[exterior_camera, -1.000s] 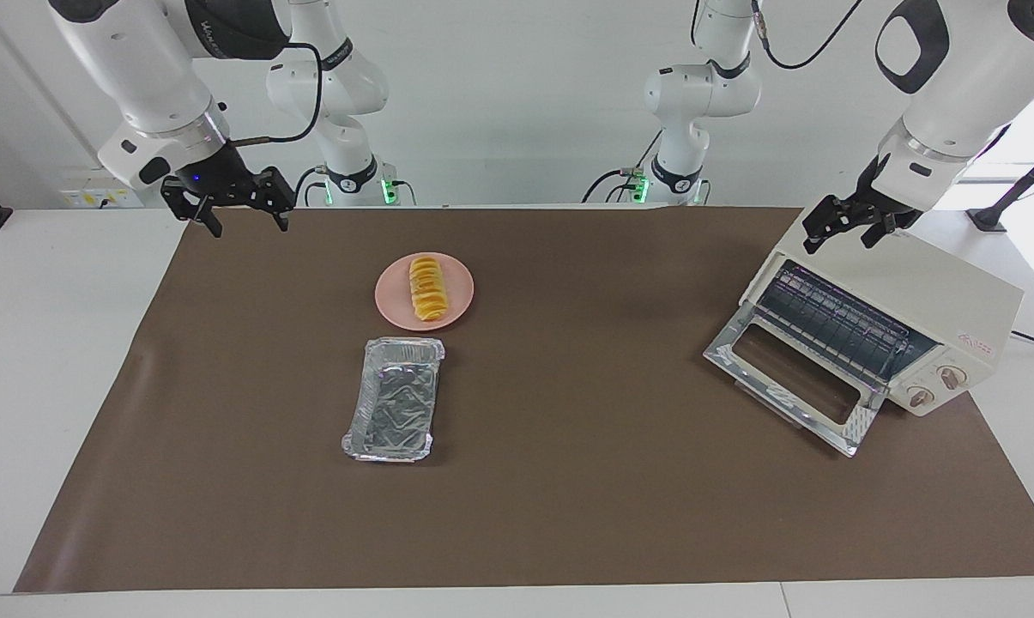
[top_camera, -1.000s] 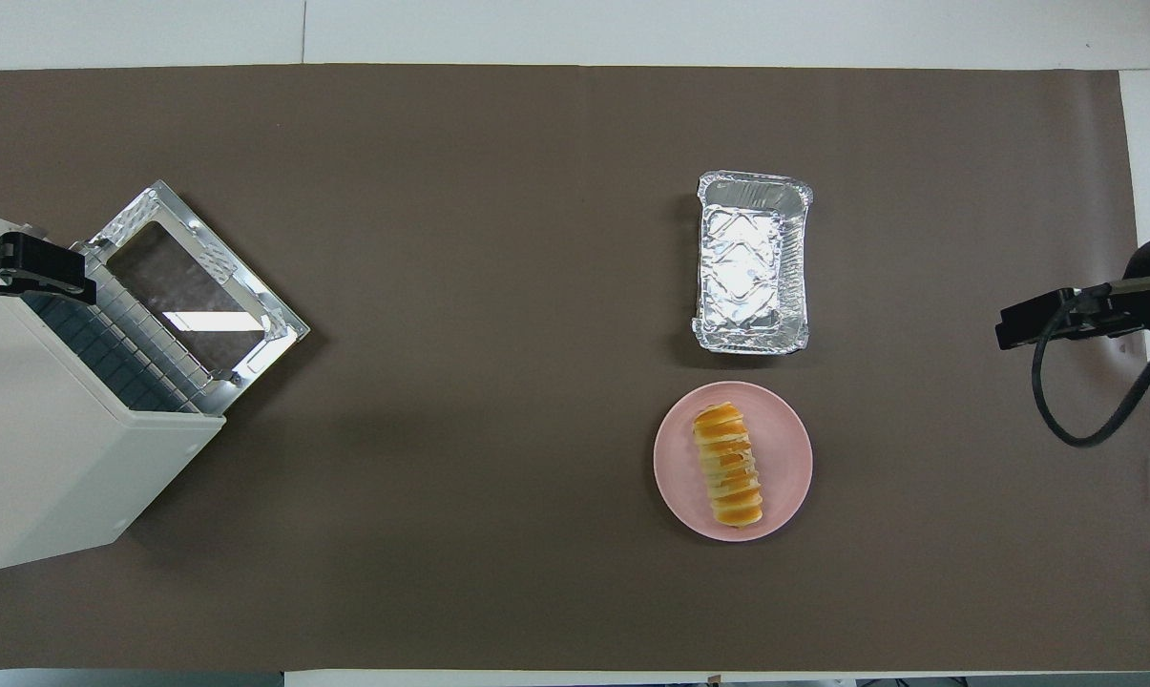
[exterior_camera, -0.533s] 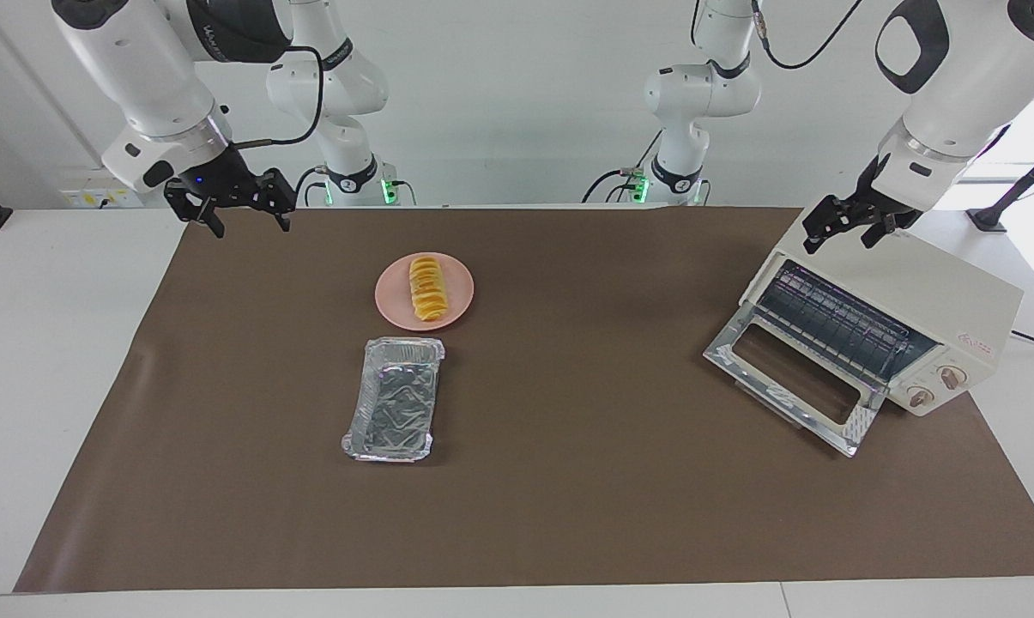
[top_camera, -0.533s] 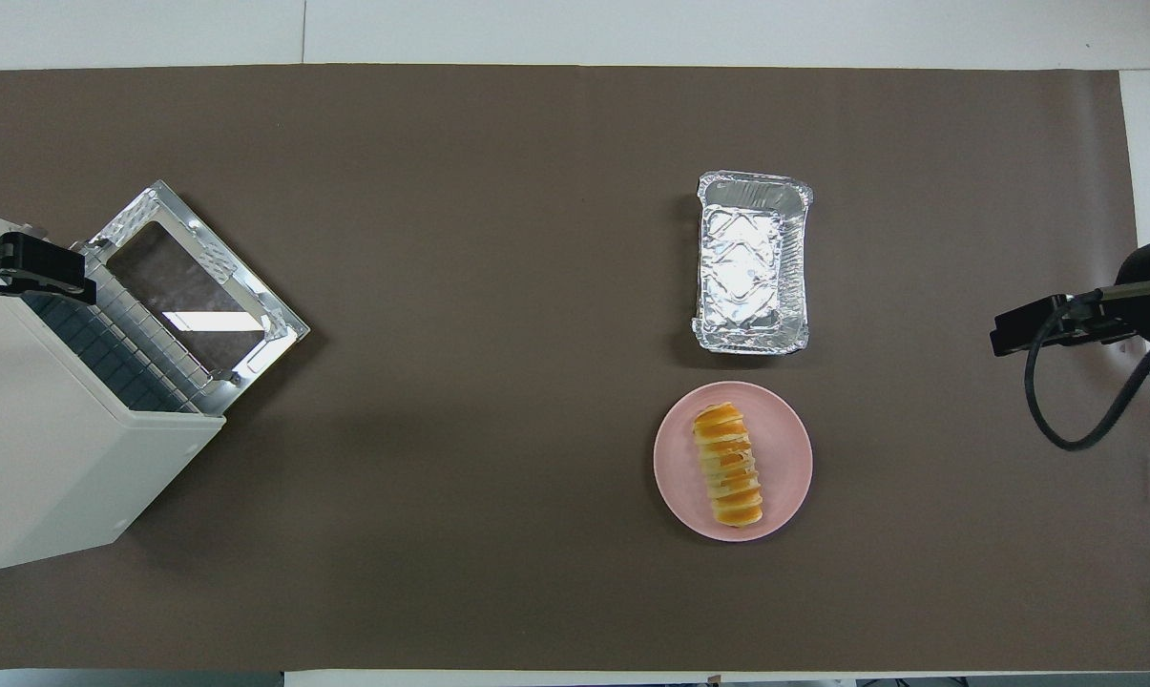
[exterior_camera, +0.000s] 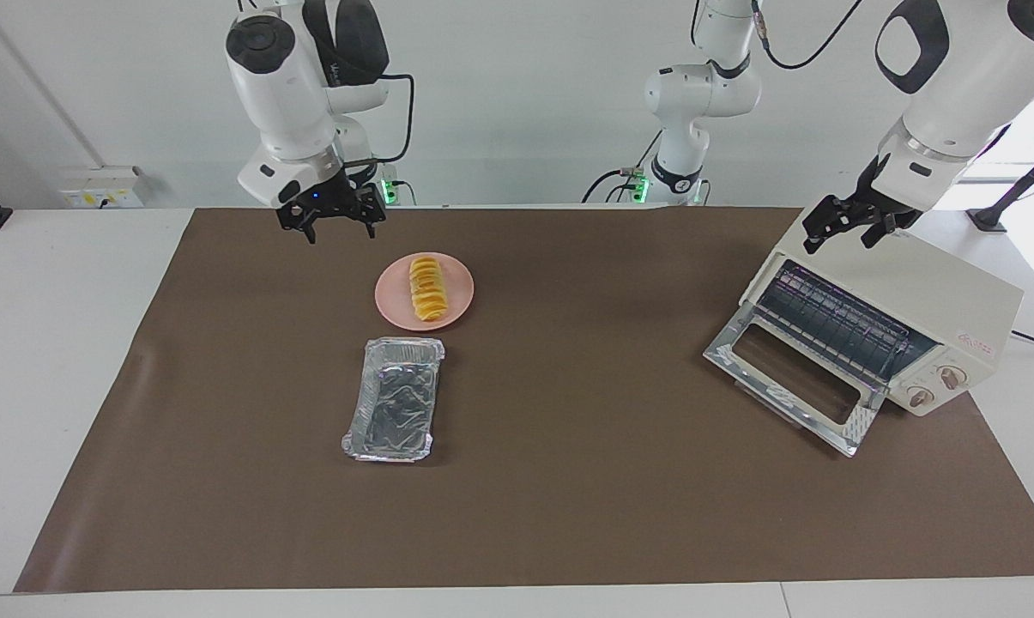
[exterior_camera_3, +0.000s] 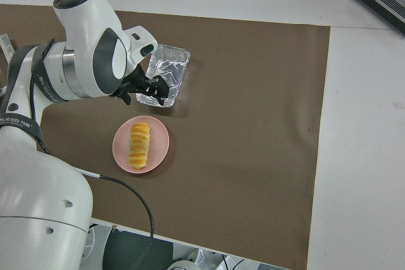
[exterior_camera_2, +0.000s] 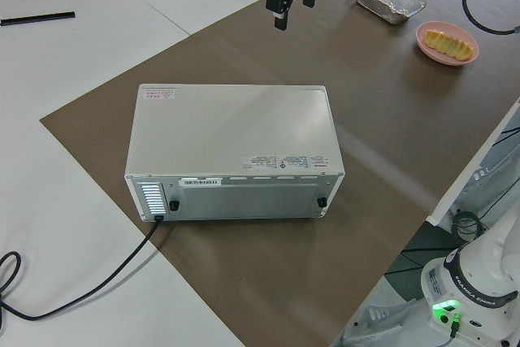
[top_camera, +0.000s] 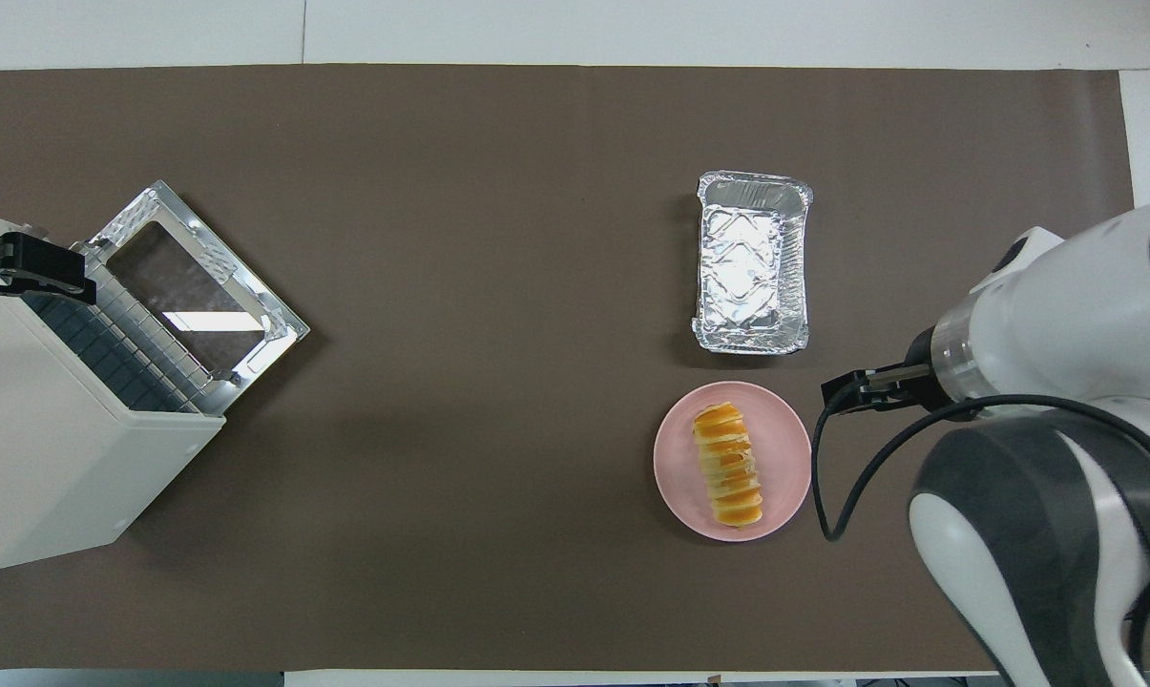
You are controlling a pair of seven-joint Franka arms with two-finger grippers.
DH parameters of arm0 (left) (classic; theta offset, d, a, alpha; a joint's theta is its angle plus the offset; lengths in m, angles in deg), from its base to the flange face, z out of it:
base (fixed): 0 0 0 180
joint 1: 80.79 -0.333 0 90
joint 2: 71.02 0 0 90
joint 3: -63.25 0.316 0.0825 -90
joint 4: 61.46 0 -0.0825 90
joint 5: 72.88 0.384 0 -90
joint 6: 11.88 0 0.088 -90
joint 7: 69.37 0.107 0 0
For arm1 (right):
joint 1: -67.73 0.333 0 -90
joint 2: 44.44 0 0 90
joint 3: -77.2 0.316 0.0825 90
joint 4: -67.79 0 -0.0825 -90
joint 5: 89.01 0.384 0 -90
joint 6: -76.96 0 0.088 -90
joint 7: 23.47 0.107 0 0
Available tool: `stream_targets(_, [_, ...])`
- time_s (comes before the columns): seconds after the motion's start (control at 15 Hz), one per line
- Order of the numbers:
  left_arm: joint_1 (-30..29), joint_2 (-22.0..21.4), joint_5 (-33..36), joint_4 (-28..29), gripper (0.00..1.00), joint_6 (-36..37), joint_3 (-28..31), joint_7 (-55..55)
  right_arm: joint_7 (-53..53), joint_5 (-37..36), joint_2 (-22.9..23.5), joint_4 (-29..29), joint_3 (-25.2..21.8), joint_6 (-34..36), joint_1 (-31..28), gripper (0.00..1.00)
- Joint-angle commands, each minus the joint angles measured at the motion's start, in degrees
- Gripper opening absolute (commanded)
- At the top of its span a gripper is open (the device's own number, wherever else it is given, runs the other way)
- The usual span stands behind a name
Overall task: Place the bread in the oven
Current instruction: 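Reach the right gripper down and grasp the bread roll on the plate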
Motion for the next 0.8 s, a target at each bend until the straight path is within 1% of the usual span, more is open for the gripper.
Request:
stream_targets(0.0, [-0.2,-1.0,0.5,1.2,1.00,-0.3,-0.2,0.0,3.2,0.5,0.3,-6.4,0.0,-7.4,2.7,1.00])
stream_targets(0.13, [-0.2,-1.0,0.5,1.2,1.00,-0.3,-0.2,0.0,6.1,1.8,1.5,-10.3,0.0,-13.1,5.8,1.00])
stream_targets(0.47, [-0.2,-1.0,0.5,1.2,1.00,-0.3,-0.2,0.0,6.4,2.8,3.6,-20.7,0.1,-27.2,7.6,1.00])
stream_targets(0.53, [-0.2,-1.0,0.5,1.2,1.00,-0.3,-0.2,0.0,6.4,3.1,3.8,-22.6,0.0,-30.1,9.4,1.00])
stream_targets(0.73, [-0.2,-1.0,0.5,1.2,1.00,-0.3,-0.2,0.0,6.4,4.0,4.1,-26.3,0.0,-35.6,11.0,1.00])
